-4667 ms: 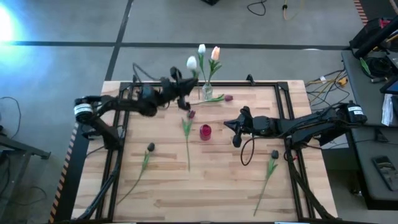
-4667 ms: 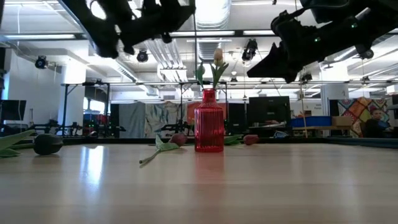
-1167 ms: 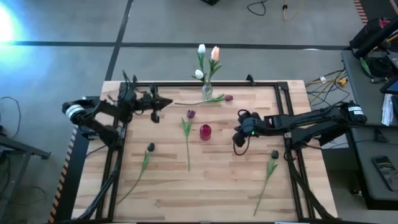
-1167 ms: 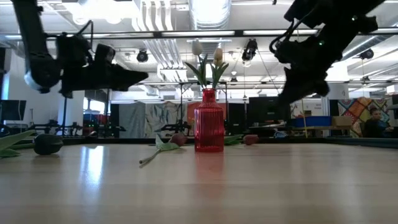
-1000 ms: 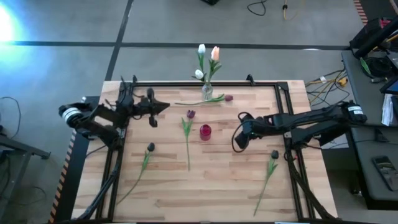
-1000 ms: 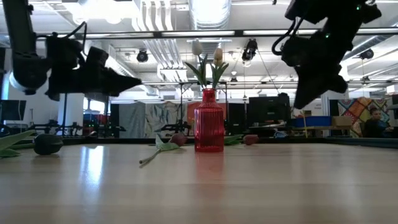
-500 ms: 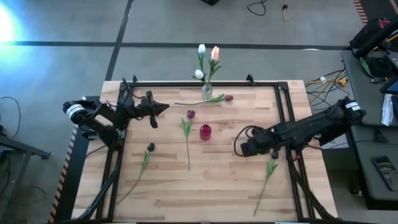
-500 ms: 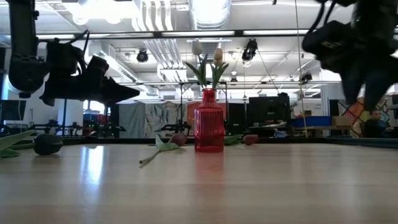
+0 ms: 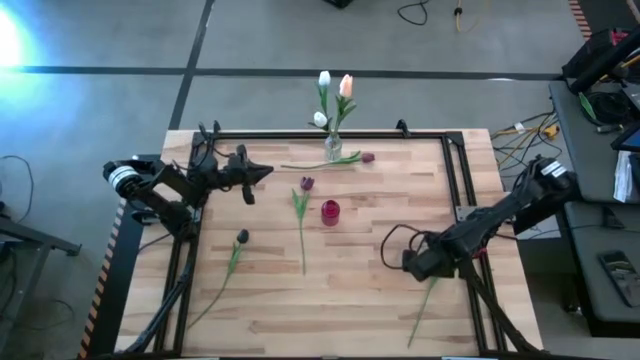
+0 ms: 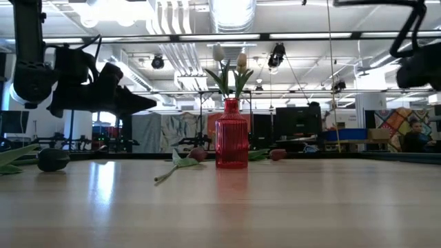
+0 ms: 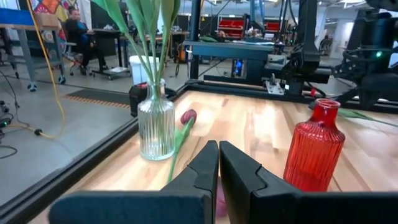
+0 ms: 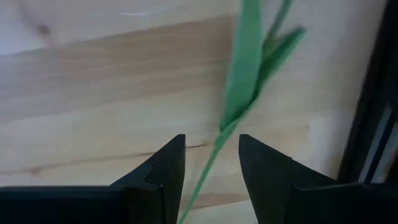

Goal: Sort flowers into vase by color
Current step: Put the right black flower into the red vase

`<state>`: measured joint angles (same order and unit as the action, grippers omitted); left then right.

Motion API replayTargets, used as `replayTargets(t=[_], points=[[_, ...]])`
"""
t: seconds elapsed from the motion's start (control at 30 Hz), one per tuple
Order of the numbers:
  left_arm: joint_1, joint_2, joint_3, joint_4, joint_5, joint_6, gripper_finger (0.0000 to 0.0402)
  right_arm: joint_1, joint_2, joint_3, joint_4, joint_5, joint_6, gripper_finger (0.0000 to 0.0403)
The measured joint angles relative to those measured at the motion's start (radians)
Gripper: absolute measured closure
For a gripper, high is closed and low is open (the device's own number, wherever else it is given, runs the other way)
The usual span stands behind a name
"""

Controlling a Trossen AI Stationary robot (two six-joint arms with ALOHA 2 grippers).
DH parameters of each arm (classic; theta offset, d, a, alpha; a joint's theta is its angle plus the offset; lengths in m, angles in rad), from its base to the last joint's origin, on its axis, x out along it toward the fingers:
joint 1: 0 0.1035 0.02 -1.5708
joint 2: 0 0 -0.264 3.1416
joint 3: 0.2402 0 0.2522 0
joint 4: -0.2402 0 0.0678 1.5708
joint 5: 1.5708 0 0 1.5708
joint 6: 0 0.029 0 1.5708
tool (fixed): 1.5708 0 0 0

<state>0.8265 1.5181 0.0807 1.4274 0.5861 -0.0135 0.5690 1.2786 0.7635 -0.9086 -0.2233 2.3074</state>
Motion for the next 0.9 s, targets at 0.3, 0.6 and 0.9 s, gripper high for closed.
replayTargets(t=[0.3,0.6,0.9], points=[[0.000,0.000,0.000,-0.029,0.006,-0.007,0.0402,0.027,0.087,-0.007,0.005,-0.047,0.120,0.0261],[0.000,0.000,0.011,-0.069,0.005,-0.029,0.0401,0.027,0.159,-0.034,0.063,-0.101,0.139,0.0262],[0.000,0.000,0.030,-0.084,0.007,-0.034,0.0401,0.026,0.204,-0.049,0.132,-0.086,0.109,0.0272]])
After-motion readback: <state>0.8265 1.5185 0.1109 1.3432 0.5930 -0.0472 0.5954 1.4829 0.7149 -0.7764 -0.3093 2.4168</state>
